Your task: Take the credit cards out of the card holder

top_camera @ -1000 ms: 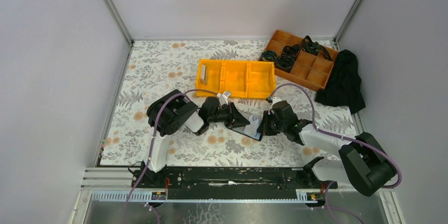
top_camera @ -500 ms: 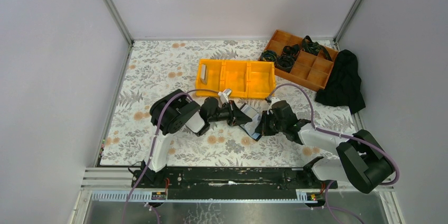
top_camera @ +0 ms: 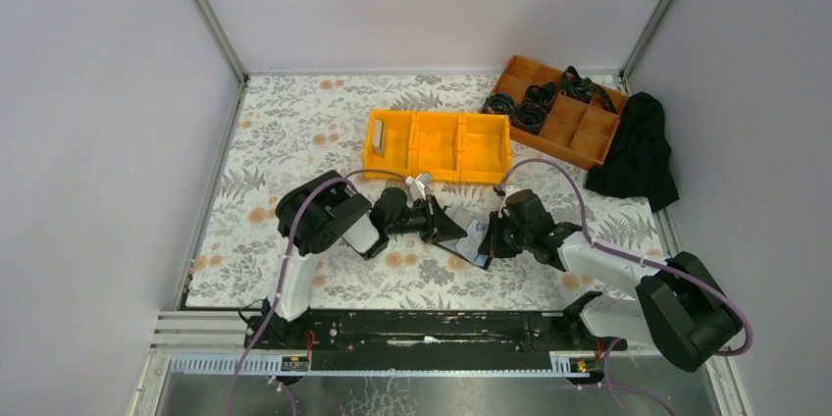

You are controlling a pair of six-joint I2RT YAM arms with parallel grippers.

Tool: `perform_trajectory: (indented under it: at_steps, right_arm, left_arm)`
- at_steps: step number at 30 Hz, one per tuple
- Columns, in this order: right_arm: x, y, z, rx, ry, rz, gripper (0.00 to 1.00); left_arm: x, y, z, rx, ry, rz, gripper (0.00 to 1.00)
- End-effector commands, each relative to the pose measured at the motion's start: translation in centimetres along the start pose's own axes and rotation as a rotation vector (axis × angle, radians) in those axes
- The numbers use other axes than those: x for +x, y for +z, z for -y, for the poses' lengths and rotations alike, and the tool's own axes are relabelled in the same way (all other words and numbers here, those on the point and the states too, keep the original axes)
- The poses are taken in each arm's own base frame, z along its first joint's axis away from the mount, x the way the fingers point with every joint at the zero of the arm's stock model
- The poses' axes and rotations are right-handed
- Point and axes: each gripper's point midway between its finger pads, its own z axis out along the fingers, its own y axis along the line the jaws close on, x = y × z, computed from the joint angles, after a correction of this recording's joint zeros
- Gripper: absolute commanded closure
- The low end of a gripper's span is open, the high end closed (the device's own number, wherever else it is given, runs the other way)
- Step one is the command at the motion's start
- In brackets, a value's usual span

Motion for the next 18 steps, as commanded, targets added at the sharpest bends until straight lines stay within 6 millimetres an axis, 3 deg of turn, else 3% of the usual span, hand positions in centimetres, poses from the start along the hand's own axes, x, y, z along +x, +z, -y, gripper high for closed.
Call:
perform_trajectory:
  at_steps: [1, 11, 18]
  right_arm:
    - [-1.2, 0.2, 1.6, 0.101, -0.029, 0.048, 0.98]
    - [-2.9, -1.7, 1.8, 0.149, -0.013, 0.129, 0.97]
    - [-2.3, -1.9, 2.3, 0.168, 0.003, 0.121, 0.88]
  left_arm:
    - [5.7, -0.6, 0.9, 0.031, 0.026, -0.21, 0.99]
    - [6.3, -1.3, -0.5, -0.016, -0.004, -0.189, 1.0]
    - [6.0, -1.0, -0.6, -0.013, -0.007, -0.18, 1.0]
